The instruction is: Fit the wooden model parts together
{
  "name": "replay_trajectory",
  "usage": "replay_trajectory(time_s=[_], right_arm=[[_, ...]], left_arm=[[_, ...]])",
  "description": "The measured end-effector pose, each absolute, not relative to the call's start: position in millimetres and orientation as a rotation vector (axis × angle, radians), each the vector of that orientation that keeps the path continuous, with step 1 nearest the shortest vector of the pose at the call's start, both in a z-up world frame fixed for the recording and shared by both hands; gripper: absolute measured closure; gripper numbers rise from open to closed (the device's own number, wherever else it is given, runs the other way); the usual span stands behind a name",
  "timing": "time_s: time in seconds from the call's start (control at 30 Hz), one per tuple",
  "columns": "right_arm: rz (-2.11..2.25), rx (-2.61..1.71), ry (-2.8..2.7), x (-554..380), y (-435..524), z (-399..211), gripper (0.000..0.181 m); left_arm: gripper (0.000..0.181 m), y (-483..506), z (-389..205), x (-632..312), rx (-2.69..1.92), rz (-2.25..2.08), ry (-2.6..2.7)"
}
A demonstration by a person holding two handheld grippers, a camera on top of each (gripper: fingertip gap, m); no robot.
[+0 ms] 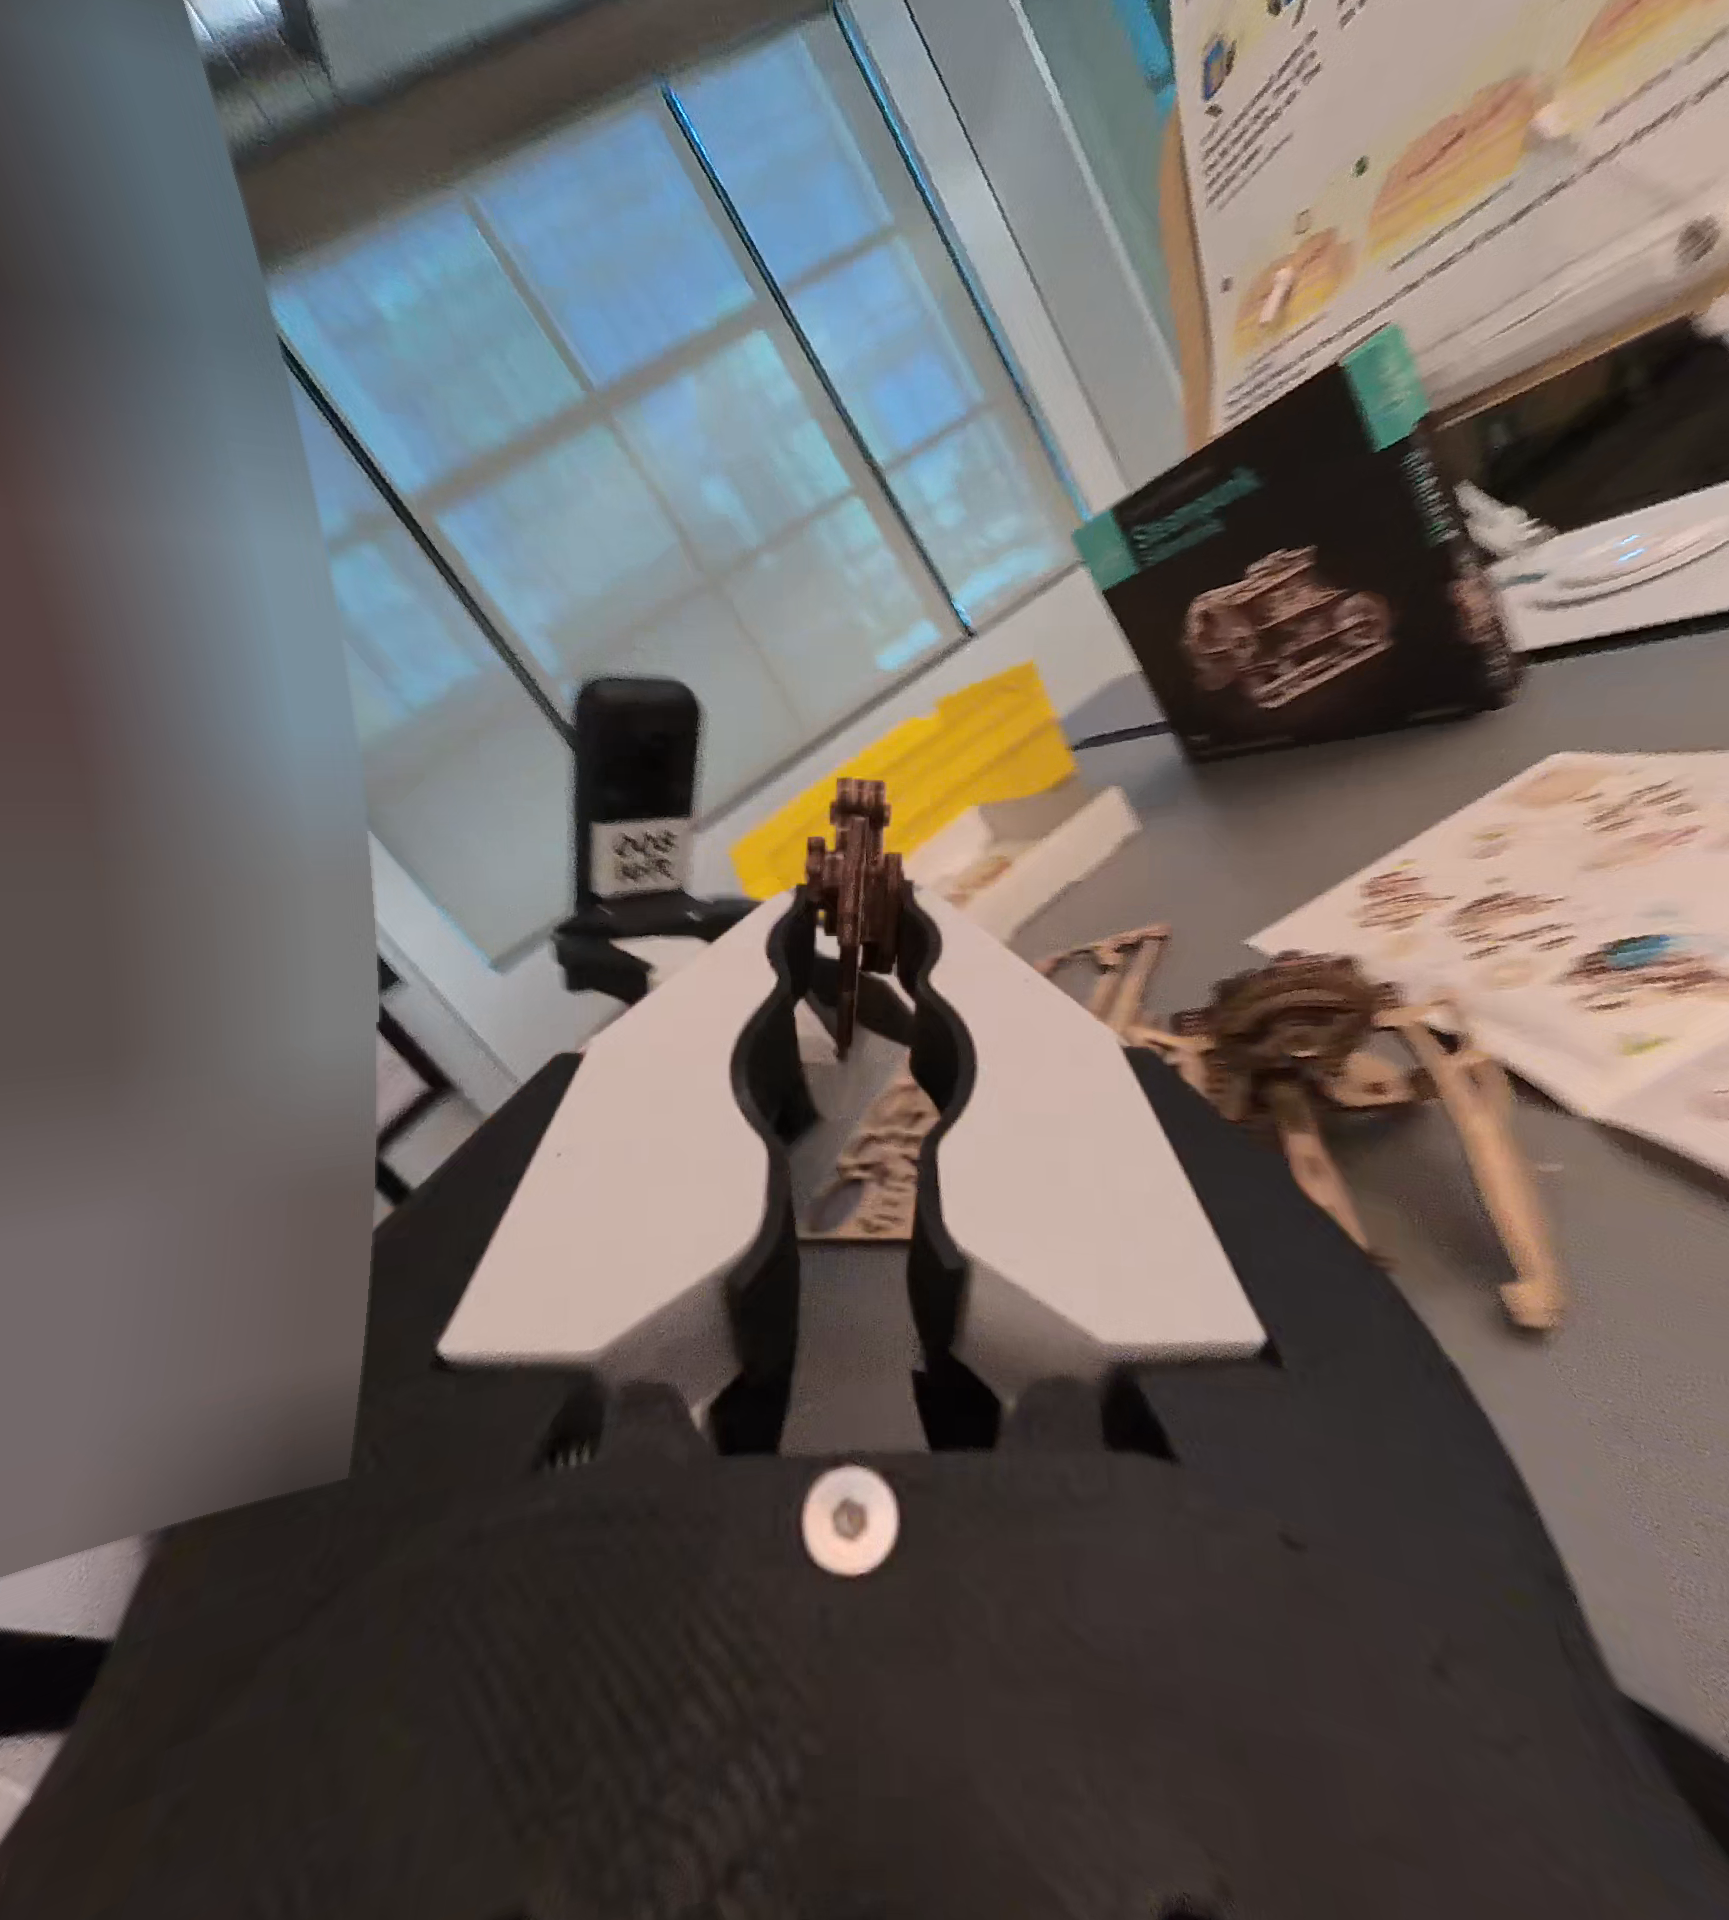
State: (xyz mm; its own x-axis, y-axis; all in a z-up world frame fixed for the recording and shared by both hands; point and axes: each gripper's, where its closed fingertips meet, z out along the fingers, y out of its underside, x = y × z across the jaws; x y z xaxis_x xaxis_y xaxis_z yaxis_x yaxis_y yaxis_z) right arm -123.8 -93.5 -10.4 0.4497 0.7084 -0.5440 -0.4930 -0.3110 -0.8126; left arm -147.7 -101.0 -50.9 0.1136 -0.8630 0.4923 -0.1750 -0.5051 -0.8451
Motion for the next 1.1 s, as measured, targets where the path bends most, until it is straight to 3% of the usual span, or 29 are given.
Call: replay_trajectory(time_s=[0.23,0.67,0.77,0.9,1.1], right_arm=[[1.402,-1.432,-0.074,-142,-109,-19,0.168],[1.418,-1.431,-0.023,-152,-115,-16,0.168],[1.426,-1.424,-0.023,-157,-116,-15,0.168],[1.441,-1.405,-0.065,-160,-118,-14,0.167],[1.213,-1.561,-0.466,-145,-122,-14,0.145]], left_arm=[[0.167,-121,-40,-145,-1.711,-1.857,0.841],[0.163,-123,-26,-154,-1.64,-1.893,0.886],[0.181,-126,-21,-153,-1.602,-1.942,0.874],[0.181,-129,-19,-157,-1.588,-2.007,0.875],[0.181,-138,-30,-173,-1.722,-1.941,1.13]])
